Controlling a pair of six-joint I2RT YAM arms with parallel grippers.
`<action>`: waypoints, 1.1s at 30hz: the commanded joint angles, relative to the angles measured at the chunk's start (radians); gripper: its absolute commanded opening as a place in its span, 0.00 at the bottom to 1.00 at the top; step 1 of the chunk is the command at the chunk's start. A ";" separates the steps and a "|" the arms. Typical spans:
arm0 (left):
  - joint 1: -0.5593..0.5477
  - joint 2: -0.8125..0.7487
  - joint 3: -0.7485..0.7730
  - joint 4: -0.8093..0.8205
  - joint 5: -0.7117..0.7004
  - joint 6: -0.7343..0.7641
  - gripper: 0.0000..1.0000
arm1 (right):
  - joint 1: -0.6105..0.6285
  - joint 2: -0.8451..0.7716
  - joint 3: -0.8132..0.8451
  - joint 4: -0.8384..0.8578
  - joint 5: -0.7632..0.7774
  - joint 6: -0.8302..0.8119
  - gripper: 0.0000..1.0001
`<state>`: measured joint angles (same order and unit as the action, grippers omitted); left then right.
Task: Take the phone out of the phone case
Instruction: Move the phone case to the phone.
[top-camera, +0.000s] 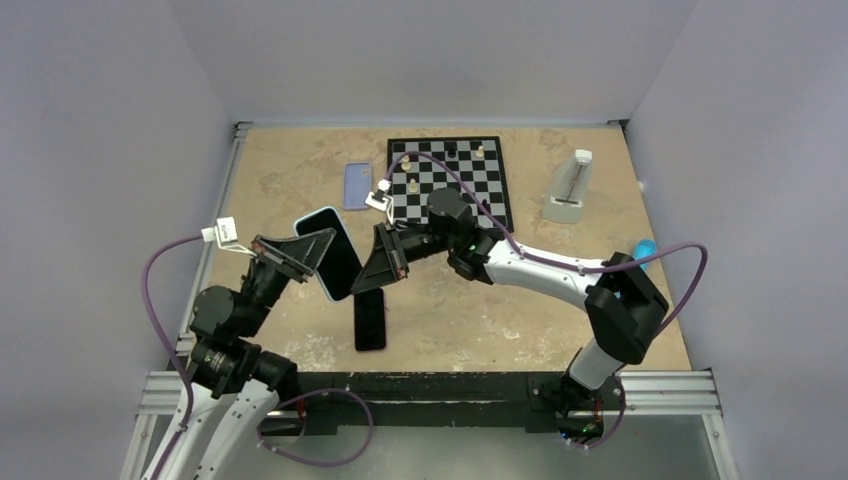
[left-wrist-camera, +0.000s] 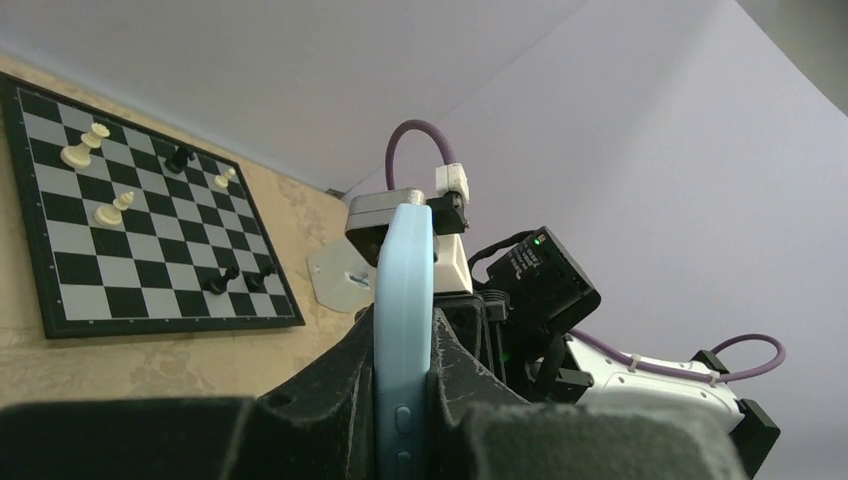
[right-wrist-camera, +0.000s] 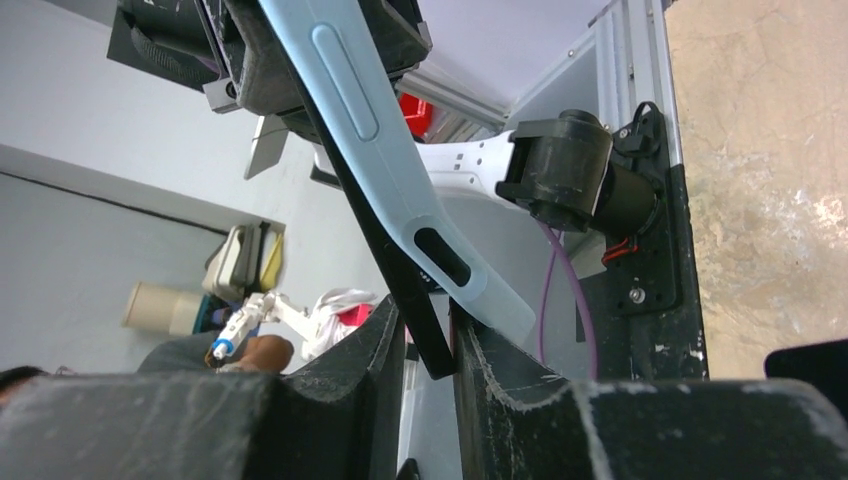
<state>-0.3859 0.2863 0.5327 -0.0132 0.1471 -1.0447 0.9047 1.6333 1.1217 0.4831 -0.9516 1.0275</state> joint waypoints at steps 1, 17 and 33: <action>-0.047 0.006 -0.024 0.082 0.320 -0.200 0.00 | -0.001 0.082 0.097 0.214 0.255 0.029 0.26; -0.046 0.057 0.150 -0.277 0.302 0.106 0.27 | -0.004 0.061 -0.035 0.500 0.183 0.242 0.00; -0.047 -0.002 0.089 -0.160 0.277 0.004 0.00 | -0.075 0.012 -0.128 0.491 0.255 0.241 0.26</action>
<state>-0.3943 0.3233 0.6243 -0.1986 0.2050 -0.9810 0.9123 1.6821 0.9718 0.9653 -0.9115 1.2789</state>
